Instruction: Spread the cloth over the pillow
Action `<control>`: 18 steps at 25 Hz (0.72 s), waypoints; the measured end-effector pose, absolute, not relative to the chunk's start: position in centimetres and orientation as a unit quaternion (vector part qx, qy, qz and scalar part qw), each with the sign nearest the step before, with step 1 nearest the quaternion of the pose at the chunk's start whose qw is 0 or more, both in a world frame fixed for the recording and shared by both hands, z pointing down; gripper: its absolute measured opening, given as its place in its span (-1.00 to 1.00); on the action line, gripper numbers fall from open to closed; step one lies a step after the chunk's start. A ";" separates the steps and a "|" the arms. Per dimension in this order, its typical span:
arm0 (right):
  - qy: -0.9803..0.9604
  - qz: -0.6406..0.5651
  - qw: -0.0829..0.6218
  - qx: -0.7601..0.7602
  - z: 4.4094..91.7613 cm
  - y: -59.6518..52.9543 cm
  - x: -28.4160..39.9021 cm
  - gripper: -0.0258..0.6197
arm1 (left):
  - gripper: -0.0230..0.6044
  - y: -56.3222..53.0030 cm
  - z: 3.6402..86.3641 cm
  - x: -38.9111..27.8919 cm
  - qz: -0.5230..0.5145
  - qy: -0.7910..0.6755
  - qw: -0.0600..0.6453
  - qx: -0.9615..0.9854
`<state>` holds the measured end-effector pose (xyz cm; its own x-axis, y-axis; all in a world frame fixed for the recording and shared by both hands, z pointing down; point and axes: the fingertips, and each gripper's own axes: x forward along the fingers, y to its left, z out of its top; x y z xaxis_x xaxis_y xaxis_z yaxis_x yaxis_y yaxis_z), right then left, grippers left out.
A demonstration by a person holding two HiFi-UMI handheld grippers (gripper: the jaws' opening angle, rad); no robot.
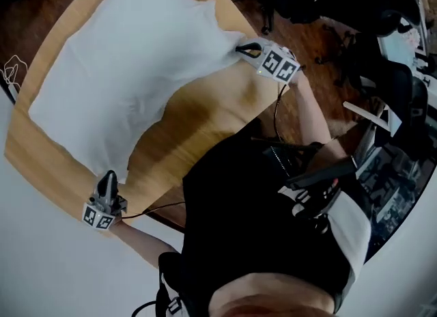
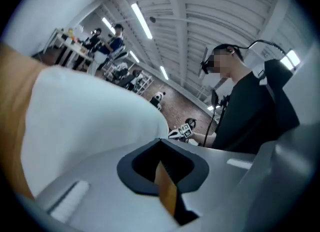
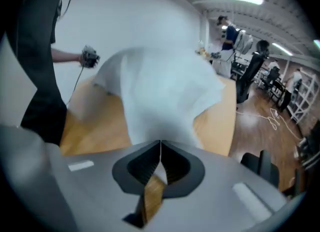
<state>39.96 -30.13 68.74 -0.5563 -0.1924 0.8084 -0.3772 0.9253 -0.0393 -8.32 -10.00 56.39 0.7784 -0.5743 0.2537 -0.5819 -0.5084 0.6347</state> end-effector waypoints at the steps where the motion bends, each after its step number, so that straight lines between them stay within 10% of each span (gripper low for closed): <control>1: -0.869 0.102 0.459 0.157 70.9 -28.3 39.6 -0.89 | -0.92 -8.4 59.5 -7.7 0.028 -0.337 0.398 0.853; 18: -0.820 0.066 0.546 0.158 72.7 -21.3 40.0 -0.92 | -0.93 -3.4 71.6 -16.1 0.202 -0.507 0.460 0.700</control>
